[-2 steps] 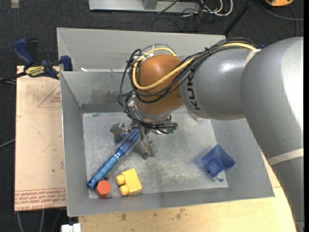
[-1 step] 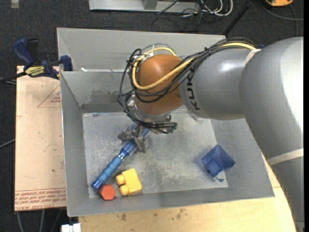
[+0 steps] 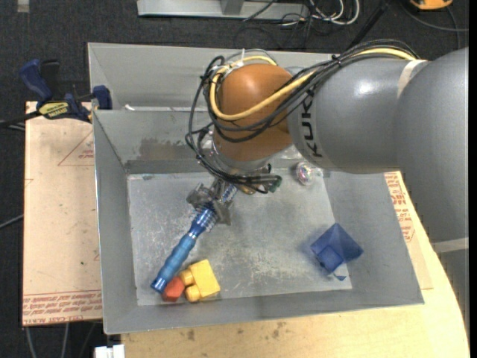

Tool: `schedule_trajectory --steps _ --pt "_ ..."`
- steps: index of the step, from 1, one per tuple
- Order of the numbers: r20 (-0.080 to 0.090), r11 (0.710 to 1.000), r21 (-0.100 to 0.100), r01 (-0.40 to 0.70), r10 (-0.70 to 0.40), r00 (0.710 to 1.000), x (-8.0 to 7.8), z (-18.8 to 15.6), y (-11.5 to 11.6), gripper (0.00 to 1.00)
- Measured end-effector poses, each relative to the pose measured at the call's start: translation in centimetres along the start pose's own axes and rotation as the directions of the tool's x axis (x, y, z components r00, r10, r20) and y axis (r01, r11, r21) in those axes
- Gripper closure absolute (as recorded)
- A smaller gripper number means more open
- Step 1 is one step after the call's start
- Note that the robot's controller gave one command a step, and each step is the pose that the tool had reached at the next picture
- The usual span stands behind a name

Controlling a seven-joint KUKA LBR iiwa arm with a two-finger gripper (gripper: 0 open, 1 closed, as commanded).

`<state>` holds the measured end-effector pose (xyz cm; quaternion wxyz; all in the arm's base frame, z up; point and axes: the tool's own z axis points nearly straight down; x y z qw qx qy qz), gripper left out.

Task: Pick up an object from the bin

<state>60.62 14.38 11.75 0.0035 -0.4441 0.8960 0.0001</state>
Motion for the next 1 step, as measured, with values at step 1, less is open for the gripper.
schedule_trajectory --steps 1 --pt "0.002 1.000 0.003 -0.003 0.003 1.000 -0.26 -7.34 -0.10 1.00"
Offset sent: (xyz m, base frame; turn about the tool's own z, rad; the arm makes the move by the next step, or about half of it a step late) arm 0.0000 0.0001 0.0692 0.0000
